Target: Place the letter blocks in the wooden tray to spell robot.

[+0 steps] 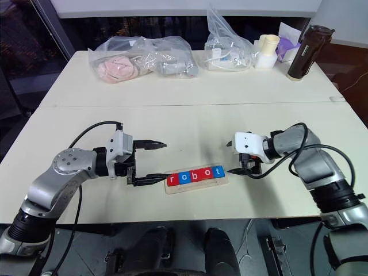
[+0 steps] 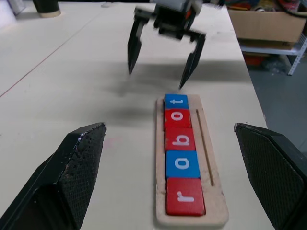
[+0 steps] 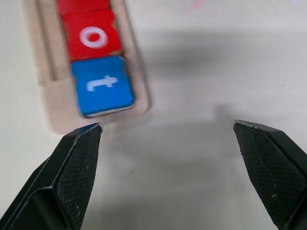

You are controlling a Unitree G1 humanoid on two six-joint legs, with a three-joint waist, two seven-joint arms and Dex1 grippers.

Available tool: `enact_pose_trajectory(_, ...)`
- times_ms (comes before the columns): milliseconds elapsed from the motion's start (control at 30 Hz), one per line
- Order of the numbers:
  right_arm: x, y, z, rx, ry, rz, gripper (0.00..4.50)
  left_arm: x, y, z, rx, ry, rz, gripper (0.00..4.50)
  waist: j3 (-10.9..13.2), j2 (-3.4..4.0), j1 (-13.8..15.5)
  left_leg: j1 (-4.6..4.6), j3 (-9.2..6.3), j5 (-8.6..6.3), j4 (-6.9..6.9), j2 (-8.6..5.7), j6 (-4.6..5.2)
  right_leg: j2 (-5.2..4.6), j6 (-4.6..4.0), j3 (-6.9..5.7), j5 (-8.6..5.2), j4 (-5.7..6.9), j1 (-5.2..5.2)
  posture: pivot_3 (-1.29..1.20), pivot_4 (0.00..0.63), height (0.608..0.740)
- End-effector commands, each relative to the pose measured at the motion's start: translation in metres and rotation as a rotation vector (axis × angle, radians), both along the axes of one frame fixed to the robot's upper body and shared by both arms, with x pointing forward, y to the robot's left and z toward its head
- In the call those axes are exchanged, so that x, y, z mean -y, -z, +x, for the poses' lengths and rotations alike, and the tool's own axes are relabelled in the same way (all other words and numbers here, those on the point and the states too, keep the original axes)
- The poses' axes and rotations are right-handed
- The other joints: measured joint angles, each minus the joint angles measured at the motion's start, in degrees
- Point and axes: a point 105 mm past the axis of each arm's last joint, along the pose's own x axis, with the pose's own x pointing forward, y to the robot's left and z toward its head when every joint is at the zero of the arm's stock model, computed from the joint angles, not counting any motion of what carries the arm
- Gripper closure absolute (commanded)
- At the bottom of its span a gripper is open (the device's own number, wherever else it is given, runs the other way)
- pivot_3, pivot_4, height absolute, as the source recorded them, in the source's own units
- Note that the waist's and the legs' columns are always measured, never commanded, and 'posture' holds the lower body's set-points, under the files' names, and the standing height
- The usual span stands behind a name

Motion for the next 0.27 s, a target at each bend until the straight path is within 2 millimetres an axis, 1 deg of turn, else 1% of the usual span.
enact_pose_trajectory(33,-0.002,-0.026,-0.02,0.012,0.027,0.098,0.03,-0.009,-0.013,0.001,0.006,-0.032,-0.03,0.0,-0.01,0.01,0.12,0.0,0.01,0.0,0.0,0.0,0.0,-0.01,0.0,0.0,0.0,0.0,0.0,0.0,0.15,0.74)
enact_pose_trajectory(167,-0.003,-0.035,-0.045,-0.033,0.095,0.181,0.03,-0.016,-0.013,-0.001,-0.015,-0.053,-0.015,0.0,-0.01,0.01,-0.03,0.01,-0.01,0.0,0.01,0.01,0.0,-0.05,-0.01,0.06,0.0,0.01,0.02,0.0,0.15,0.74)
enact_pose_trajectory(267,-0.005,-0.036,-0.056,-0.049,0.133,0.209,0.03,-0.02,-0.012,-0.002,-0.023,-0.06,-0.006,0.0,-0.01,0.01,-0.14,0.07,0.02,-0.01,0.02,0.03,-0.01,-0.04,-0.17,0.12,-0.05,0.02,0.03,0.0,0.15,0.74)
